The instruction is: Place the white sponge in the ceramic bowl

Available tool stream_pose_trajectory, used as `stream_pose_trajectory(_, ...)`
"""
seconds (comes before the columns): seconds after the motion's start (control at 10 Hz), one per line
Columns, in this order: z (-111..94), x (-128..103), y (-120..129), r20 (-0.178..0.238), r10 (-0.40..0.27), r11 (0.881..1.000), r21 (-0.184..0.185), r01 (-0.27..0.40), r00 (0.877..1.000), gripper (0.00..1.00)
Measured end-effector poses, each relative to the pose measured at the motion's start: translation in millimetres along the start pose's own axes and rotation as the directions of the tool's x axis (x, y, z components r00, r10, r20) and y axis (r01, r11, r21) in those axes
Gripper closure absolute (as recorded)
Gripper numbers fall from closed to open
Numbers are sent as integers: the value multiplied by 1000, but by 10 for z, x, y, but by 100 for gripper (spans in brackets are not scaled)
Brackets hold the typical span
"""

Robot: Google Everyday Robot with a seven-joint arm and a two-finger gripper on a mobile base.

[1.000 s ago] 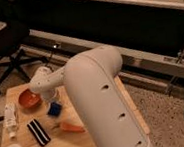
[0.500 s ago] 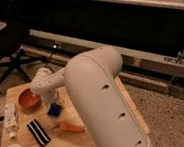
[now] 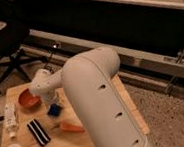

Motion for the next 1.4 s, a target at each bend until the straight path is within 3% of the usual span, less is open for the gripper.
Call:
stream_pose_trajectory(0.2, 27, 2, 14, -4, 2, 1000, -4, -2, 1000, 39)
stream_pose_trajectory(0.8, 51, -7, 16, -18, 0, 1000, -21, -1, 1000, 95)
stream_pose_trajectory(1.1, -67, -68, -1, -2, 6, 1000, -31, -6, 1000, 100)
stream_pose_trajectory(1.4, -443, -254, -1, 58, 1, 999, -44, 1, 998, 100)
